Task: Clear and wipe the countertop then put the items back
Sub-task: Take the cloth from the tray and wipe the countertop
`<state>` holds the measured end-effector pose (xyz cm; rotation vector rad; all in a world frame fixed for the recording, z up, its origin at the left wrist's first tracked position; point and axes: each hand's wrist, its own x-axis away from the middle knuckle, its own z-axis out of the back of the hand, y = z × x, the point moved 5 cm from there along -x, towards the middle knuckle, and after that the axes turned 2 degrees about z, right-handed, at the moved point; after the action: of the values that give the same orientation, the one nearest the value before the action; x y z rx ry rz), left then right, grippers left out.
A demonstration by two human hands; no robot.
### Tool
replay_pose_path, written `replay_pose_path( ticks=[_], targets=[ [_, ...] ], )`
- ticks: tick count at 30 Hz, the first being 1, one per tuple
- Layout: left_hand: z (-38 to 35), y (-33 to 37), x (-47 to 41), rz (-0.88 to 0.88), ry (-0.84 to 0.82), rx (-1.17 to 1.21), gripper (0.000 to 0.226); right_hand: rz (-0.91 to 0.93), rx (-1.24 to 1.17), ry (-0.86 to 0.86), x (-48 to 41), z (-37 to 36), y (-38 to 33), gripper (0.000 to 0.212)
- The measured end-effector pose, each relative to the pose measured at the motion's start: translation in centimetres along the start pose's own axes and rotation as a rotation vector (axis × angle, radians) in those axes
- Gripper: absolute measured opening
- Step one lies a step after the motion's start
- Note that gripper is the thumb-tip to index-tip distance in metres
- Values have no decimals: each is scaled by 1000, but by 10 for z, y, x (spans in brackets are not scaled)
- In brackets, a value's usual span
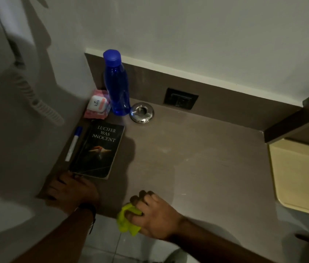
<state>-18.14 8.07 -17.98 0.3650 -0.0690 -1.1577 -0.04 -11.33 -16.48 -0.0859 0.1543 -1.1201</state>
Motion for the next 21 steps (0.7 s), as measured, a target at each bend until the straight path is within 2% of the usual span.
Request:
replay_pose_path(
  ticks=[2, 3, 5, 8, 13, 15, 21],
  targets=[
    [2, 1, -1, 7, 35, 6, 51, 40, 14, 5, 0, 1, 23, 39],
    [3, 0, -1, 9, 42, -10, 49, 6, 25, 32, -2, 5, 43, 38],
    [1, -1, -1, 7, 55, -48, 39, -137, 44, 93, -8, 17, 95, 42],
    [0, -1, -2, -10, 92, -79, 38, -398, 43, 75, -25, 36, 178, 52],
    [-7, -6, -3, -38, 56, -104, 32, -797, 142, 90, -45, 64, 282, 49],
    [-4, -6, -2, -36, 34, -88, 36, -886, 215, 86, -48, 73, 306, 46],
    [-2, -4, -5, -9, 33, -81, 38, -936, 311, 13, -44, 82, 313, 44]
  ],
)
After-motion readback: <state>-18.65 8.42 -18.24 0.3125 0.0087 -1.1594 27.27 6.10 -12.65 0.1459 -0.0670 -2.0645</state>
